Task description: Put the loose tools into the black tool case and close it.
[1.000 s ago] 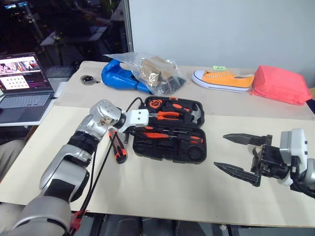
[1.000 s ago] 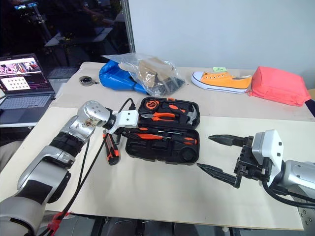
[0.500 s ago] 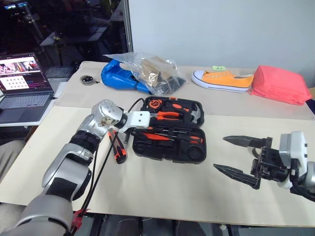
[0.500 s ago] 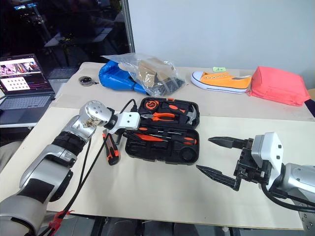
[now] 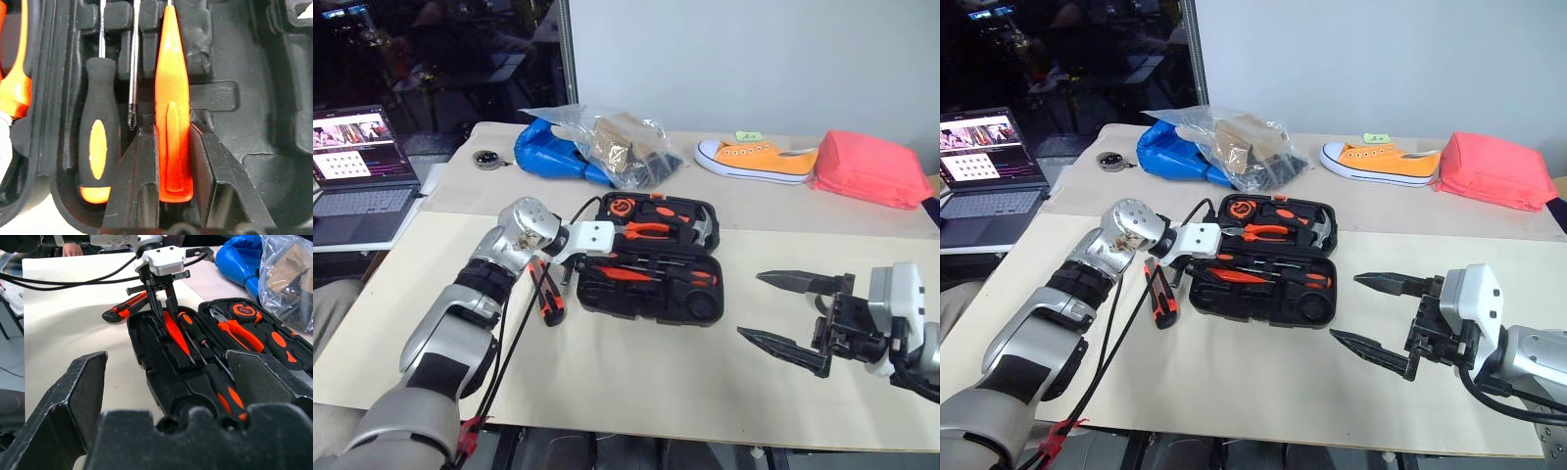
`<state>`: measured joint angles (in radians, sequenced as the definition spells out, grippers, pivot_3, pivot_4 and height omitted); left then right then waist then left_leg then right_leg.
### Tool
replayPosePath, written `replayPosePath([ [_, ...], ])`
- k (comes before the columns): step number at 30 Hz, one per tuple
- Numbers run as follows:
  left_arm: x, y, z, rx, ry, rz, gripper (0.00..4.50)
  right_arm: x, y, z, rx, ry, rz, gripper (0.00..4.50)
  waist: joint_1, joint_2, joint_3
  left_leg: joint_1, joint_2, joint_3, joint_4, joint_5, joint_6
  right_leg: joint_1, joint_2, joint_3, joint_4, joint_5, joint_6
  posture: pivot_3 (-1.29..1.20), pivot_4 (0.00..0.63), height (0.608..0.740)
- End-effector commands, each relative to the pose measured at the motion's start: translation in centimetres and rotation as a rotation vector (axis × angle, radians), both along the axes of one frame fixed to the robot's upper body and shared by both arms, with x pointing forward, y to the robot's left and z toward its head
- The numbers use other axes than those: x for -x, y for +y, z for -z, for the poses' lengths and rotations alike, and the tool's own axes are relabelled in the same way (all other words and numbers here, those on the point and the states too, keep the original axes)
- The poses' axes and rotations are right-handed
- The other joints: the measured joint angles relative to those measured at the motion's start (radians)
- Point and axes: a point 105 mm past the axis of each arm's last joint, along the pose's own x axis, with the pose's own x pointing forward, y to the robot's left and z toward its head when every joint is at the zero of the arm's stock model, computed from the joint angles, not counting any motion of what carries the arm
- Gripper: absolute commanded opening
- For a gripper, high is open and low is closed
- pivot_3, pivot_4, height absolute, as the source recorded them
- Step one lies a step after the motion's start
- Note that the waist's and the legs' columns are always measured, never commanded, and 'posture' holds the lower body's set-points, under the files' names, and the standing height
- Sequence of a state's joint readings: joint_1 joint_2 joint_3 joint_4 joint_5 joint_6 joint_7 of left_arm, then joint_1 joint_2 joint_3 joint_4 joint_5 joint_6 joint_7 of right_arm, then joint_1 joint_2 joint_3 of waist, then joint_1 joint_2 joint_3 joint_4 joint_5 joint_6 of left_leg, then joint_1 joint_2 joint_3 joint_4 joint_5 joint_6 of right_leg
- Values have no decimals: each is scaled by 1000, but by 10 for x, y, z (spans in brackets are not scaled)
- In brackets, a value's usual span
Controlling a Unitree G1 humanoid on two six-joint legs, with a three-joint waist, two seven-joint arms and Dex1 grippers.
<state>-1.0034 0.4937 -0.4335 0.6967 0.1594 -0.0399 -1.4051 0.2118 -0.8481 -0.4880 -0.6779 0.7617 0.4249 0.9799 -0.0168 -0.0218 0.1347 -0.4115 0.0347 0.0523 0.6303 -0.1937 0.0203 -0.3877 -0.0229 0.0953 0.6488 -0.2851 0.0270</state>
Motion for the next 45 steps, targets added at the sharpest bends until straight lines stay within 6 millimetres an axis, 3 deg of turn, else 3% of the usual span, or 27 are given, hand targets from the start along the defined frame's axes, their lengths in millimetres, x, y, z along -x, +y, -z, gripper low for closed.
replayPosePath([
  [1, -2, 7, -6, -11, -27, -16, 3128, 1, 1, -8, 12, -32, -8, 4500, -2, 0, 0, 0, 0, 0, 0, 0, 0, 0, 0, 0, 0, 0, 0, 0, 150, 740],
  [2, -3, 10, -13, 20, -41, -27, 3434, 1, 1, -8, 12, -33, -9, 4500, -2, 0, 0, 0, 0, 0, 0, 0, 0, 0, 0, 0, 0, 0, 0, 0, 150, 740],
  [6, -2, 14, -44, 224, -121, -71, 3434, 0, 1, -8, 13, -34, -12, 4500, -4, 0, 0, 0, 1, -1, 0, 0, 0, 0, 0, 0, 0, 0, 0, 0, 150, 740],
  [8, 3, 17, -52, 314, -56, -143, 3434, -1, 2, -8, 11, -35, -14, 4500, -2, 0, 0, 0, 1, -1, 0, 0, 0, 0, 0, 0, 0, 0, 0, 0, 150, 740],
  [11, 5, 15, -53, 450, -9, -261, 2682, -3, 3, -7, 7, -36, -21, 4500, 1, 1, 0, 0, 1, -1, 1, 0, 0, 0, -1, 0, 1, 0, 0, 0, 150, 740],
  [18, 7, -8, -32, 718, -26, -558, 87, -8, 5, -9, 6, -42, -32, 4500, 5, 1, -1, 1, 1, -2, 3, 0, 0, 2, -2, 0, 4, 0, 0, 0, 150, 740],
  [25, 12, -12, 8, 685, -27, -739, 87, -9, 5, -9, 9, -42, -34, 4500, 2, 1, -1, 5, -1, -3, 3, 0, 0, 1, 0, 2, 8, 0, 0, 0, 150, 740],
  [33, 39, -11, 48, 587, 90, -794, 87, -8, 5, -10, 19, -34, -43, 4500, 2, 5, -4, 6, -1, -3, 3, 0, 0, 3, -1, 3, 8, 0, 0, 0, 150, 740],
  [38, 39, -10, 48, 687, 222, -906, 87, -8, 6, -10, 21, -29, -49, 4500, 2, 6, -7, 7, -1, -3, 4, 0, 0, 5, -1, 2, 8, 0, 1, 0, 150, 740],
  [42, 39, -12, 28, 793, 210, -876, 87, -8, 5, -11, 23, -28, -52, 4500, 0, 7, -7, 8, -1, -3, 4, 0, 0, 5, -1, 2, 8, -3, 6, 0, 150, 740],
  [45, 38, -5, 34, 757, 189, -909, 87, -8, 5, -10, 23, -25, -53, 4500, -2, 7, -7, 8, -1, -3, 4, 0, 0, 5, 0, 3, 9, -3, 6, 0, 150, 740],
])
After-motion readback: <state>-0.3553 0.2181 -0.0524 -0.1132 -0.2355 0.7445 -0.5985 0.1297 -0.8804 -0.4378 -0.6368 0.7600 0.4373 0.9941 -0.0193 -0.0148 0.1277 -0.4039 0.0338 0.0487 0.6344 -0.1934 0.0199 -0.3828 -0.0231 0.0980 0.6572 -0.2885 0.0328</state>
